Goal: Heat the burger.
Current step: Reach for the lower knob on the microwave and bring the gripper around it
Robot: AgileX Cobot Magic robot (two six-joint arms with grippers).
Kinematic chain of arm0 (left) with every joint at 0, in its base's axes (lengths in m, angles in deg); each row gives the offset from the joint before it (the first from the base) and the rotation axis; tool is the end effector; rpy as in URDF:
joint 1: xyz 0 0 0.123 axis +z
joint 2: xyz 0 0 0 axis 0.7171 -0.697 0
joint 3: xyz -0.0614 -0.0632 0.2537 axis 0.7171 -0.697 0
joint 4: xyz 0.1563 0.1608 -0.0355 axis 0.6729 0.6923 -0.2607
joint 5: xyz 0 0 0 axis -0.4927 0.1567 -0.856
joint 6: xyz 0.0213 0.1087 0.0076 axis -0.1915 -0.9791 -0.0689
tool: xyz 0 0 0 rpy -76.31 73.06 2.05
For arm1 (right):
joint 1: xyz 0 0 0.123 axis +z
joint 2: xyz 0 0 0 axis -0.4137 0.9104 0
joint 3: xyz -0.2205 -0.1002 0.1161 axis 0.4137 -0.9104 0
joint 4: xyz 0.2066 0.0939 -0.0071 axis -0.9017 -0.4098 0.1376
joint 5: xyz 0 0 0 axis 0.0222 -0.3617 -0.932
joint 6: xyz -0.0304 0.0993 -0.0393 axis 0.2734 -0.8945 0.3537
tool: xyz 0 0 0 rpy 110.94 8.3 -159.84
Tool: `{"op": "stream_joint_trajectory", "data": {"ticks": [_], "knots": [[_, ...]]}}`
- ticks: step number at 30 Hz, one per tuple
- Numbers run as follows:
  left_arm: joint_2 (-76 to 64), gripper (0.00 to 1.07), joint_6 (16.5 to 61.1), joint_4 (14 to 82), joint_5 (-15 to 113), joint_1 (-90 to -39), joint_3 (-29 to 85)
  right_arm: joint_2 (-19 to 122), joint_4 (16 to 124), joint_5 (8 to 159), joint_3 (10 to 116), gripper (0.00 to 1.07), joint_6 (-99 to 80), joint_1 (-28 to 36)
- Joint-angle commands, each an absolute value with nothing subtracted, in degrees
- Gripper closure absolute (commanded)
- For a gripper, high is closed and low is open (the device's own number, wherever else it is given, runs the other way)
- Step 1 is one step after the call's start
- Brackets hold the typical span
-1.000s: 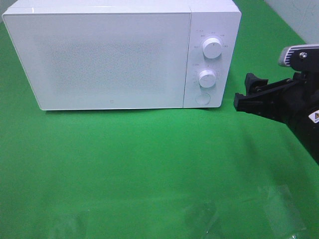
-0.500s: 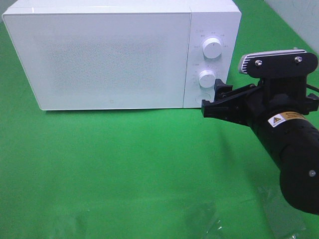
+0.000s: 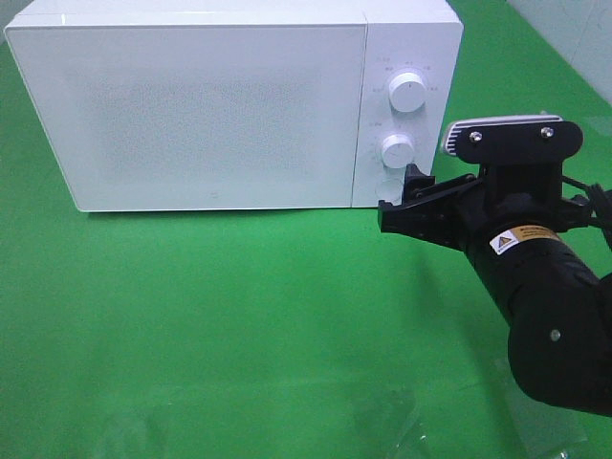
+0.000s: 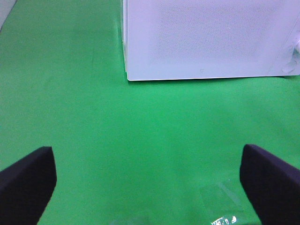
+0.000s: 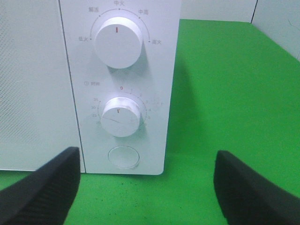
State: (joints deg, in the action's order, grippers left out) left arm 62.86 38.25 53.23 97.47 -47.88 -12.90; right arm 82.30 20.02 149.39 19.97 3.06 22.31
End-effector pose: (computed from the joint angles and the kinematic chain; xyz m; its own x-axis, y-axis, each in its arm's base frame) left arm 0.0051 -0.0155 0.2638 -0.4131 0.0090 -0.9107 0.1590 0.9853 -0.0624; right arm 0.2345 0.1330 0.1594 -0.1333 -0.0285 -0.9907 -0.0098 0.9996 -0.0275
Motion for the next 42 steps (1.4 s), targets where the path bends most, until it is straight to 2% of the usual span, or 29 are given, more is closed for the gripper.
{"op": "stream_joint_trajectory", "data": {"ticks": [1, 11, 17, 29, 42], "knots": [[63.3, 0.06, 38.4, 52.8, 96.8, -47.8, -13.1, 82.3, 21.9, 151.9, 20.4, 0.33, 1.1, 21.3], [63.3, 0.06, 38.4, 52.8, 96.8, -47.8, -13.1, 83.0, 25.5, 151.5, 21.5, 0.33, 1.1, 18.0], [63.3, 0.06, 38.4, 52.8, 96.8, -47.8, -13.1, 88.4, 29.6, 149.0, 26.2, 0.33, 1.3, 16.0], [63.3, 0.06, 38.4, 52.9, 96.8, -47.8, -13.1, 97.9, 29.6, 148.5, 35.7, 0.33, 1.3, 16.0], [63.3, 0.06, 38.4, 54.0, 97.0, -47.8, -13.1, 101.1, 32.9, 145.1, 40.4, 0.33, 1.4, 12.3]]}}
